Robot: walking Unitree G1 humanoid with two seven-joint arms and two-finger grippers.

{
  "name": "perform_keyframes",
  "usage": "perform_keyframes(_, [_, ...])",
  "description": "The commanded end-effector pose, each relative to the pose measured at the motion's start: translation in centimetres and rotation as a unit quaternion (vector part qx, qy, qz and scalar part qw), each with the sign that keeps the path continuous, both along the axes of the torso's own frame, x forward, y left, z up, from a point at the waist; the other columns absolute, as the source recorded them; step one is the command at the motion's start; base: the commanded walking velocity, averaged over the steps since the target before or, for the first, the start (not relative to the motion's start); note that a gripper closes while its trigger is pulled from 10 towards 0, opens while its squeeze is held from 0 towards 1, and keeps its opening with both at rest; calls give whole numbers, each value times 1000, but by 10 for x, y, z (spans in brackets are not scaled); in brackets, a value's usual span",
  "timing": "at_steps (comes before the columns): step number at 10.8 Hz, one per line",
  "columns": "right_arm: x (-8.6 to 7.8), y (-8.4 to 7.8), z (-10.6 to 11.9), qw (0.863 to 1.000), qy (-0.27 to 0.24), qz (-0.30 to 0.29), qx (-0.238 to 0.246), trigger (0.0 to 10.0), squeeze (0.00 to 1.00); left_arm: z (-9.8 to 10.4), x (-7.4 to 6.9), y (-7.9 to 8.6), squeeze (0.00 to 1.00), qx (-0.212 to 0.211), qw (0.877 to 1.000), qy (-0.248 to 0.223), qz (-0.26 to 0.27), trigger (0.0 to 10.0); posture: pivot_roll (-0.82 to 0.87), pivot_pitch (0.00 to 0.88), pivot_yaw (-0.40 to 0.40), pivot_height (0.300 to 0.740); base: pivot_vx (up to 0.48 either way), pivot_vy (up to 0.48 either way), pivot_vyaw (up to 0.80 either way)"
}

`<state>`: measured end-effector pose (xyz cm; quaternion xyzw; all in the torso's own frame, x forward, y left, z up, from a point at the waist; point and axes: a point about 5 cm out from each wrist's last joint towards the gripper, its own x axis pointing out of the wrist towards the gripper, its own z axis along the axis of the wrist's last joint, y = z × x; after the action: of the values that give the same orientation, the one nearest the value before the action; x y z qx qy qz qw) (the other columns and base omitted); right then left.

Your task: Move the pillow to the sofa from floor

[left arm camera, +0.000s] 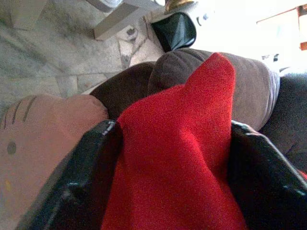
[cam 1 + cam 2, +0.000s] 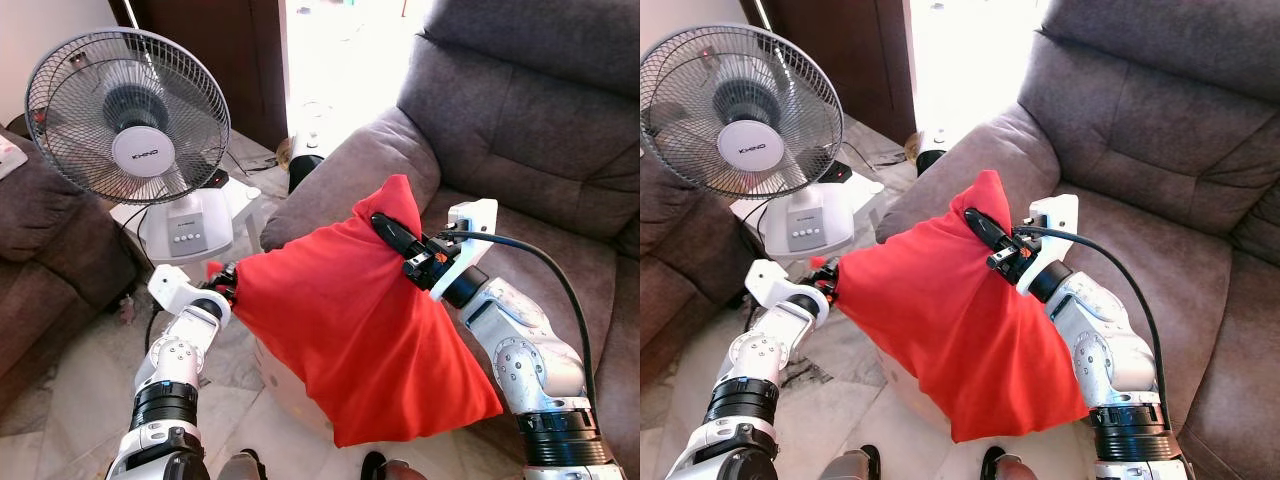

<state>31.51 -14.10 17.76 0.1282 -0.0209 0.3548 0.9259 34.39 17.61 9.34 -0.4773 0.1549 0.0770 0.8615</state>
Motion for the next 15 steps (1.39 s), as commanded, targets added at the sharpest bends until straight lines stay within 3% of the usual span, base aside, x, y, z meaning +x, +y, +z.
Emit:
perform_keyframes(1, [-3, 5, 34, 996, -81, 14, 20, 10000, 0, -10, -5, -7, 0, 5, 1000, 19, -21, 0, 150, 179, 5, 740, 0, 0, 0])
perform_keyframes(9, [0, 5, 33, 997, -79, 4, 22, 10000, 0, -7, -9, -5, 0, 9, 999, 9, -31, 0, 158, 159, 7, 740, 0, 0, 0])
perform_keyframes(12, [1, 9, 29, 997, -73, 2, 27, 10000, 0, 1, -18, -8, 0, 95, 994, -14, -45, 0, 159, 144, 11, 740, 0, 0, 0])
perform_keyframes(13, [1, 10, 26, 997, -71, -1, 28, 10000, 0, 10, -19, -6, 0, 119, 992, -41, -27, 0, 160, 131, 14, 740, 0, 0, 0])
perform_keyframes(14, [0, 10, 24, 997, -69, -4, 27, 10000, 0, 18, -20, -1, 0, 207, 976, -59, -19, 0, 160, 122, 15, 740, 0, 0, 0])
perform_keyframes(15, [2, 9, 23, 997, -71, -23, 21, 10000, 0, 35, -19, 2, 0, 301, 949, -94, -2, 0, 160, 121, 16, 740, 0, 0, 0])
